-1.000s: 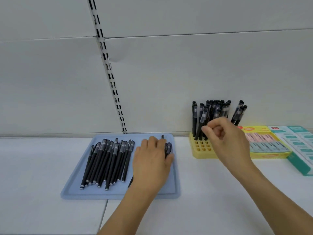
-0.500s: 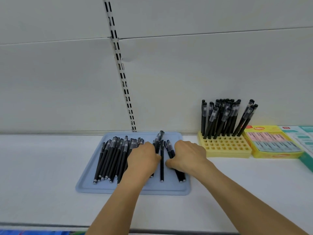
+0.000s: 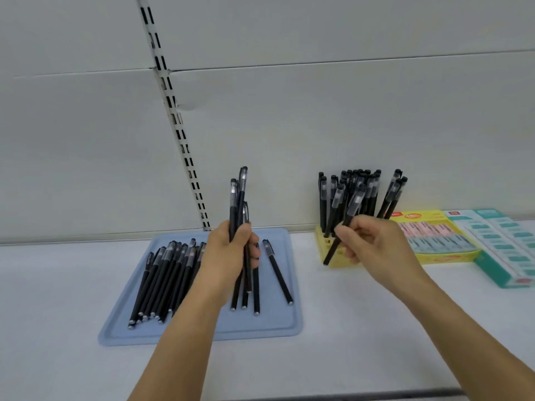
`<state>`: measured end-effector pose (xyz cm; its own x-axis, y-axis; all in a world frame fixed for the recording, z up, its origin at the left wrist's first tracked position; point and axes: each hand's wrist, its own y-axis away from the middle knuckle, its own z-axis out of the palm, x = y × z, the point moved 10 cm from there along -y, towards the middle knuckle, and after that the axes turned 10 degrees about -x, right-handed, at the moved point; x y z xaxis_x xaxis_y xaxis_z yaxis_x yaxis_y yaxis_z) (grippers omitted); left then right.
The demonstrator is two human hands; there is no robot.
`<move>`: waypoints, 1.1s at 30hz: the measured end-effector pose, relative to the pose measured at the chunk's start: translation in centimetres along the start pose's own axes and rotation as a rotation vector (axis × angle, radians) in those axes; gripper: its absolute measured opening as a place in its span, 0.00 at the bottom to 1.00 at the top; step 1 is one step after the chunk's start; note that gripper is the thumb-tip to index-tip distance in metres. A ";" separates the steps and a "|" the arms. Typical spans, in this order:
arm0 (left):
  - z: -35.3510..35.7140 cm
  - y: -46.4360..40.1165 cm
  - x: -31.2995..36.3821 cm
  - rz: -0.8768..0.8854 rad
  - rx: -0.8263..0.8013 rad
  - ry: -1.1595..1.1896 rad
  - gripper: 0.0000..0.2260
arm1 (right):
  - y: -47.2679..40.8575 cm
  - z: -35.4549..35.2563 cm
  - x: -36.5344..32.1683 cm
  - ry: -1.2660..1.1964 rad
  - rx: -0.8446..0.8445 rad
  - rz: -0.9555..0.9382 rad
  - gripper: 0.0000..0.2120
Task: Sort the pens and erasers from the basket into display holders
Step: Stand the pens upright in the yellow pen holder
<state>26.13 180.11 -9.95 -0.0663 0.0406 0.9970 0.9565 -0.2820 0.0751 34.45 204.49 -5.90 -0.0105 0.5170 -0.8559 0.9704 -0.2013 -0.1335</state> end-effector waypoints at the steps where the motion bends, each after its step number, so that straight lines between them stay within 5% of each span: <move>1: 1.3 0.0 -0.4 -0.041 -0.070 0.202 0.07 | 0.1 -1.6 0.4 -0.016 0.058 -0.007 0.11; 4: 4.3 0.0 -1.0 -0.129 -0.185 0.530 0.07 | -0.2 -4.9 1.8 0.002 0.203 -0.014 0.09; 8: 6.7 0.3 -1.4 -0.173 -0.232 0.653 0.07 | -1.6 -5.9 2.4 0.108 0.252 -0.036 0.05; 21: 8.0 0.8 -1.4 -0.114 -0.252 0.462 0.06 | -4.7 -3.3 3.6 0.388 0.095 0.054 0.09; 25: 8.5 0.8 -1.0 -0.086 -0.285 0.439 0.07 | -3.0 -5.2 2.9 0.373 0.265 0.123 0.11; 27: 9.0 0.9 -0.6 -0.066 -0.303 0.414 0.08 | -1.2 -5.1 1.0 0.221 0.342 -0.001 0.10; 33: 12.6 1.7 0.4 -0.020 -0.456 0.317 0.11 | -1.2 1.6 -3.1 -0.162 -0.130 -0.067 0.12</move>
<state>31.29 191.74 -9.65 -0.2328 -0.2204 0.9472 0.7392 -0.6731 0.0251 32.94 201.75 -3.87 -0.1043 0.3827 -0.9179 0.9890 -0.0571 -0.1362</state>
